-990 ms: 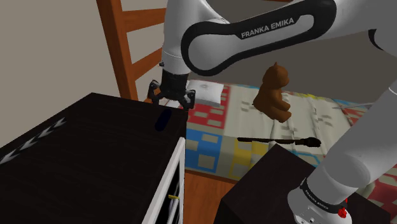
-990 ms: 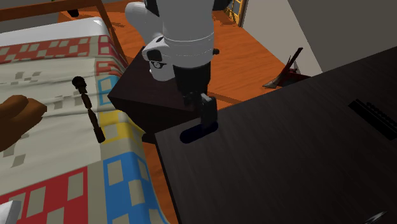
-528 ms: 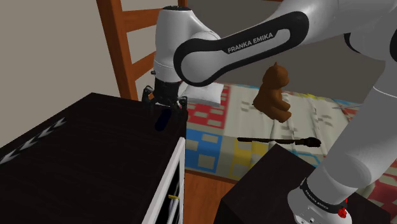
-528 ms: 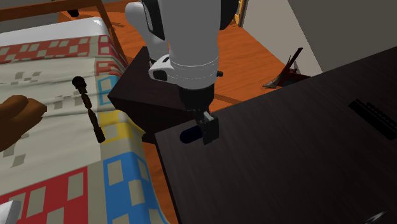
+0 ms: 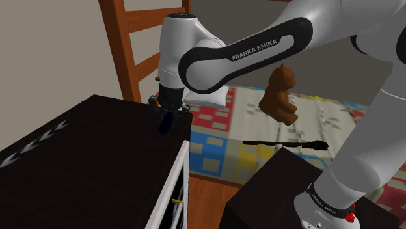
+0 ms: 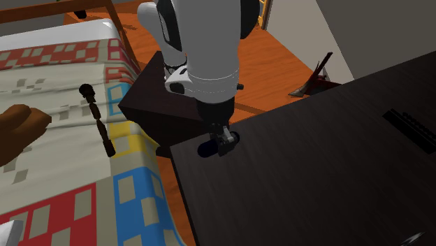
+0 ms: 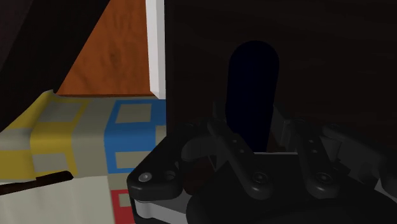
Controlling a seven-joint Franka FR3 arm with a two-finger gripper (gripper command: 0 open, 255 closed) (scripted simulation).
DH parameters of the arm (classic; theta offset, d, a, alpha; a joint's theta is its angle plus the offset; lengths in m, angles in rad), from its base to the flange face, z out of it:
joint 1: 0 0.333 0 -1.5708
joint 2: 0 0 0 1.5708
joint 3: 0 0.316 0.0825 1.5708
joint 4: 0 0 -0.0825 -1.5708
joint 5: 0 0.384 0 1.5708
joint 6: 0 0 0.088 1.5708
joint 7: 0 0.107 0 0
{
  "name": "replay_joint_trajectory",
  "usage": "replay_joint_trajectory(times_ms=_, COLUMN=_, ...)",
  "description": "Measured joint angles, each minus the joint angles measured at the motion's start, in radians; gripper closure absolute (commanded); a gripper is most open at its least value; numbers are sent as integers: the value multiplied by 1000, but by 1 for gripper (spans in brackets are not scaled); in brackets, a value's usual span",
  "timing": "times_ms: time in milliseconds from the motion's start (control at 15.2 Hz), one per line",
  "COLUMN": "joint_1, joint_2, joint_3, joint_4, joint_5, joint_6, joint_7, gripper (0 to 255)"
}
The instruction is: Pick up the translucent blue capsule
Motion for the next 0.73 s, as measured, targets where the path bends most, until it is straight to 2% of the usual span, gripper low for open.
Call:
replay_joint_trajectory(times_ms=462, joint_1=0, joint_2=-2, joint_3=0, joint_4=3, joint_5=2, joint_6=-4, joint_7=-1, gripper=255)
replay_joint_trajectory(times_ms=726, joint_1=-4, joint_2=-20, joint_3=2, joint_4=37, joint_5=20, joint_6=-51, joint_7=-14, gripper=255)
